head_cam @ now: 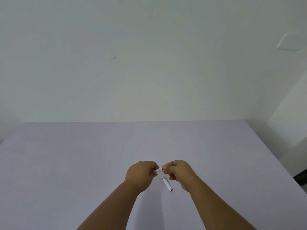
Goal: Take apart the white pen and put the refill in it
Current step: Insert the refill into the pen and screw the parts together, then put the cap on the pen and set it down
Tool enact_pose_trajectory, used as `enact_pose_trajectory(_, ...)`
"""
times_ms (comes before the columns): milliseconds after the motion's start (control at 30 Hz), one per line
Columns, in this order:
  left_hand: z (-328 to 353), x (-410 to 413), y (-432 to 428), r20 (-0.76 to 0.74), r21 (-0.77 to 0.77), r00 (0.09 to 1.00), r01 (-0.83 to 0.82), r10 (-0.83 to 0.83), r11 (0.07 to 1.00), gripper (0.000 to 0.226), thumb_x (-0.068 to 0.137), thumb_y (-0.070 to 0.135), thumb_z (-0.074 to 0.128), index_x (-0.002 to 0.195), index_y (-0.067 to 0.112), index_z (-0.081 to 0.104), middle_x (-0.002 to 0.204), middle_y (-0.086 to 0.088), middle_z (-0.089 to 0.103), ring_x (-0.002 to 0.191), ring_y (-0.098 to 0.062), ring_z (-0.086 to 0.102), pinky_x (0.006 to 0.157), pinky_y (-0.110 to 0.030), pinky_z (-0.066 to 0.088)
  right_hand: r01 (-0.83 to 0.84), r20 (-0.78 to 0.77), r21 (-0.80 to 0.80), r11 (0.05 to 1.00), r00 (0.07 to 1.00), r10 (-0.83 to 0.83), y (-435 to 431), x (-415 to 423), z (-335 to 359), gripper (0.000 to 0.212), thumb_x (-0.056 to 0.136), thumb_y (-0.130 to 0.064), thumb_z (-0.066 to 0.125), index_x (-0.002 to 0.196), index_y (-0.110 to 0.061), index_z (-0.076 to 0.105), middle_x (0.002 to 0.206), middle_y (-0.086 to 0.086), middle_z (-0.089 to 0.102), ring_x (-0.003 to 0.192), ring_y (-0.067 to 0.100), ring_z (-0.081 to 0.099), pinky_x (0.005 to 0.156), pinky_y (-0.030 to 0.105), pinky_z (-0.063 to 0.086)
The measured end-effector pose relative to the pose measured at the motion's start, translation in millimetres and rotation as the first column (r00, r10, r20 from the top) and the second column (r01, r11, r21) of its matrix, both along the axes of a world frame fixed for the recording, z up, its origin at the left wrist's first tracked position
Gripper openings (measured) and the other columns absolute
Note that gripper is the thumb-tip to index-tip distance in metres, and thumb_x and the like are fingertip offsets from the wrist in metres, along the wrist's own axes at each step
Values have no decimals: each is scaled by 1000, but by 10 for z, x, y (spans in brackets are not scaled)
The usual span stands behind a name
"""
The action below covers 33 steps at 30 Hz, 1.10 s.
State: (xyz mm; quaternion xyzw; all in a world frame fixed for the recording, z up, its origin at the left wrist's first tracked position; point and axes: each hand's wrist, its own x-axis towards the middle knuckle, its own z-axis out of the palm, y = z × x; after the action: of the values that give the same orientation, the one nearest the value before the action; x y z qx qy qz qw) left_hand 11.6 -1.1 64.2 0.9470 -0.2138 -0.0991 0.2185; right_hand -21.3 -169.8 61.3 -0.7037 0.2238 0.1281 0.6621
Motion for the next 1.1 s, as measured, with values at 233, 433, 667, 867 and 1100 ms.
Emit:
enact_pose_trajectory(233, -131, -48, 50, 221, 96, 970, 78, -98, 992, 24, 94, 26, 42, 112, 28, 59, 104, 8, 69, 95, -16, 59, 65, -27, 39, 117, -236, 204, 972, 969, -67, 25, 55, 71, 7, 82, -2, 68, 80, 4, 70, 62, 10, 66, 51, 12, 53, 48, 19, 52)
enact_pose_trajectory(433, -120, -6, 11, -180, -6, 954, -243, 238, 970, 9, 86, 29, 56, 93, 29, 62, 83, 8, 64, 69, -13, 56, 53, -23, 37, 97, -124, -285, 954, 983, -137, 2, 180, -155, 30, 92, -32, 55, 87, -6, 68, 81, 6, 69, 66, 20, 56, 74, 33, 51)
enact_pose_trajectory(667, -237, -13, 59, -582, -236, 730, -574, 360, 784, 14, 72, 17, 74, 79, 19, 61, 75, 0, 68, 61, -18, 66, 61, -32, 58, -245, -178, -699, 672, 969, 169, 132, 83, -651, 21, 80, -31, 66, 86, -13, 59, 87, 3, 62, 89, 23, 63, 71, 29, 47)
enact_pose_trajectory(867, -276, -25, 61, -703, -251, 632, -649, 326, 718, 15, 73, 12, 74, 82, 11, 62, 76, -9, 67, 58, -21, 64, 63, -36, 60, -281, -203, -795, 538, 958, 202, 183, 53, -849, 27, 89, -32, 55, 102, -8, 58, 106, 9, 66, 100, 25, 61, 76, 31, 48)
enact_pose_trajectory(1100, -230, -5, 9, -733, -247, 617, -633, 286, 734, 16, 74, 11, 75, 86, 9, 64, 76, -9, 66, 57, -20, 64, 58, -32, 60, -30, -46, -502, 865, 999, 8, 87, 179, -608, 30, 91, -30, 54, 64, -17, 59, 62, -1, 60, 57, 15, 56, 60, 27, 47)
